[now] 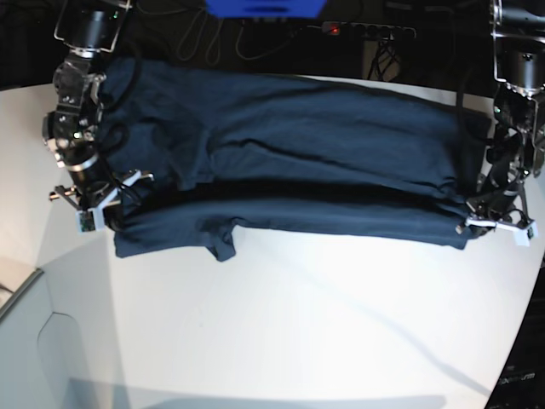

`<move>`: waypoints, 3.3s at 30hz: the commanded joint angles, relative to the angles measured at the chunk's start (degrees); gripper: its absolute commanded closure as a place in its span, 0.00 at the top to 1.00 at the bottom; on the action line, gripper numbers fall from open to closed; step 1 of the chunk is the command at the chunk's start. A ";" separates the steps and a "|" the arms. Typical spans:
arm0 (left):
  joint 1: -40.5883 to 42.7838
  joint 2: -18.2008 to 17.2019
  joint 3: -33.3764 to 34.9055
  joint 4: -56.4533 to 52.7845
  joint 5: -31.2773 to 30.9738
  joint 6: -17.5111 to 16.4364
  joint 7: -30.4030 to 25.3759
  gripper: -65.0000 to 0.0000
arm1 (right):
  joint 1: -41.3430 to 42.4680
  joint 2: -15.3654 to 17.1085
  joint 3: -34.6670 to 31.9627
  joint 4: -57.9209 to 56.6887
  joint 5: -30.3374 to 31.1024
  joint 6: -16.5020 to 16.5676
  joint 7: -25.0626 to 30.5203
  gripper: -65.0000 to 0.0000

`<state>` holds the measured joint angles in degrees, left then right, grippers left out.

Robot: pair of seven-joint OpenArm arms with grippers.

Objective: Layout the t-shirt on the table in an organized manner, then fold the t-shirt properly
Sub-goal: 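Lift the grasped edges with both grippers and fold them toward the collar, then release and regrasp the folded edge with both grippers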

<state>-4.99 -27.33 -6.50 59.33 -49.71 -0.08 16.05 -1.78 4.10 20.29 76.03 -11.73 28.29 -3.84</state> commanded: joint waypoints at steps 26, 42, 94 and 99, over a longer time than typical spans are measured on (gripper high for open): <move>9.70 0.04 -6.46 3.13 -0.44 -0.23 -1.15 0.32 | -12.94 0.87 0.23 2.78 1.75 0.15 1.33 0.30; 8.82 0.12 -12.35 9.46 2.55 -0.23 -1.15 0.56 | -14.79 -2.74 2.43 12.72 1.75 0.15 0.98 0.55; -10.70 2.15 4.88 -14.36 11.25 -0.23 -1.50 0.00 | 6.40 2.80 -4.78 -3.72 1.66 5.68 -23.02 0.55; -10.61 2.15 4.79 -14.36 11.25 -0.23 -1.50 0.00 | 7.63 2.80 -4.78 -8.29 1.66 5.68 -23.02 0.55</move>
<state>-14.46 -24.10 -1.30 44.23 -38.37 -0.16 15.75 4.84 6.55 15.46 67.22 -9.74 33.26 -26.74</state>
